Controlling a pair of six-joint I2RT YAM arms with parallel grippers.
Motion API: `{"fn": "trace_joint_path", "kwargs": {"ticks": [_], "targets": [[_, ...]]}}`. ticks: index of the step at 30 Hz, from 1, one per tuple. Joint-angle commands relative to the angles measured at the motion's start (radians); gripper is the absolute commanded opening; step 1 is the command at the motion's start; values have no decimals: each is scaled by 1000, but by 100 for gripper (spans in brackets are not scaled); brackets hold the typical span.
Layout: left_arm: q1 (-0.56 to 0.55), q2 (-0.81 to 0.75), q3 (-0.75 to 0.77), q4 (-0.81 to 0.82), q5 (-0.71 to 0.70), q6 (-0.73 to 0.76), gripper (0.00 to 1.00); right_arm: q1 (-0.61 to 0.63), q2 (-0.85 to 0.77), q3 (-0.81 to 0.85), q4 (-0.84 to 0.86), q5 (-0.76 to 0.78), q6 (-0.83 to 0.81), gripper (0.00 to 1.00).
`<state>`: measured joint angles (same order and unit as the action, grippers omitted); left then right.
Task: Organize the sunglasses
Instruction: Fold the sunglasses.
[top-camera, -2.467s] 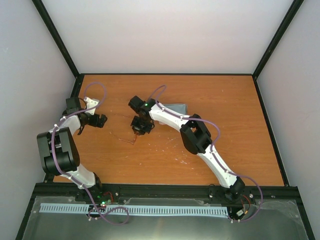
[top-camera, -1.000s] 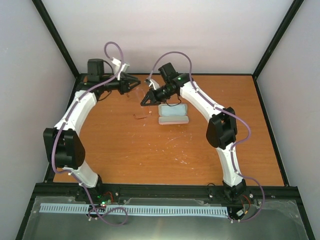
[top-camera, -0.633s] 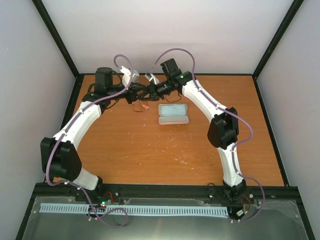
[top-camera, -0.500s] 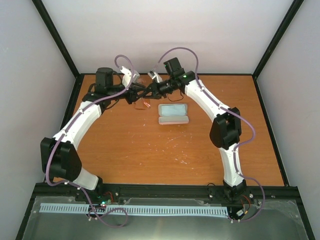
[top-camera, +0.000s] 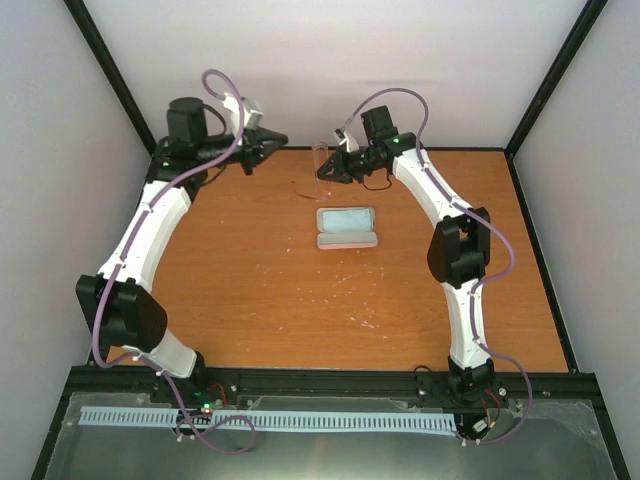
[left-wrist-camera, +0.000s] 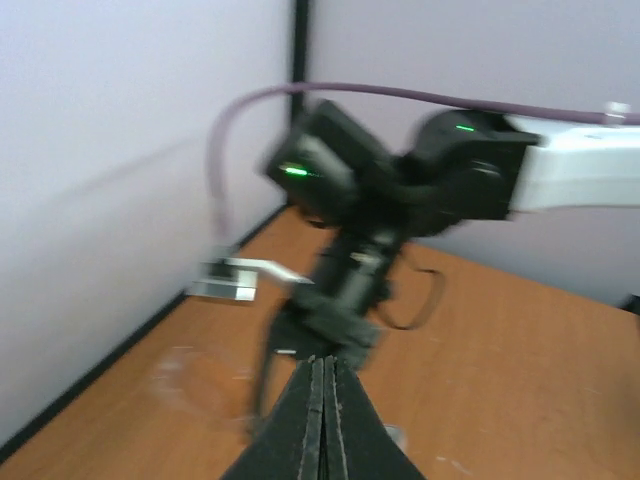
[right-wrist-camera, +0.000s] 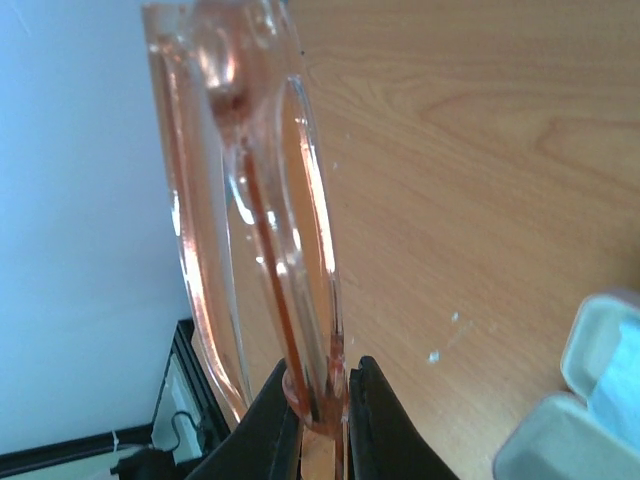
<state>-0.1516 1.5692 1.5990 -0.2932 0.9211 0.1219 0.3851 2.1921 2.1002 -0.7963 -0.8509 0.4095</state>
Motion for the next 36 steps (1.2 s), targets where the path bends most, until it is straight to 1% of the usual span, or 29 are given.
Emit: {"fn": "trace_joint_path", "kwargs": {"ticks": [1,4,8,12,15,18,24,28,34,36], "targets": [[-92,-43,-50,-75,133,63,1,-24,89,162,-18,-32,54,3],[-109,-74,-115,-58,183,43,1,-54,155,235,40,-77,133,3],[-136,-109,-174,-65,215,71,1,-74,193,288,83,-107,184,3],[-157,-110,-212,-42,223,66,2,-67,160,269,85,-162,173,3],[-160,-90,-224,1,223,49,3,-62,93,210,81,-197,139,3],[-163,-54,-215,29,222,45,3,-49,24,153,73,-223,112,3],[-163,19,-156,49,194,64,5,-21,-67,127,-57,-252,-2,3],[-163,66,-120,44,171,82,6,-1,-146,31,-61,-276,-23,3],[-163,124,-75,63,153,72,7,15,-197,-52,-124,-304,-97,3],[-163,137,-56,59,155,71,8,13,-201,-54,-156,-278,-121,3]]}}
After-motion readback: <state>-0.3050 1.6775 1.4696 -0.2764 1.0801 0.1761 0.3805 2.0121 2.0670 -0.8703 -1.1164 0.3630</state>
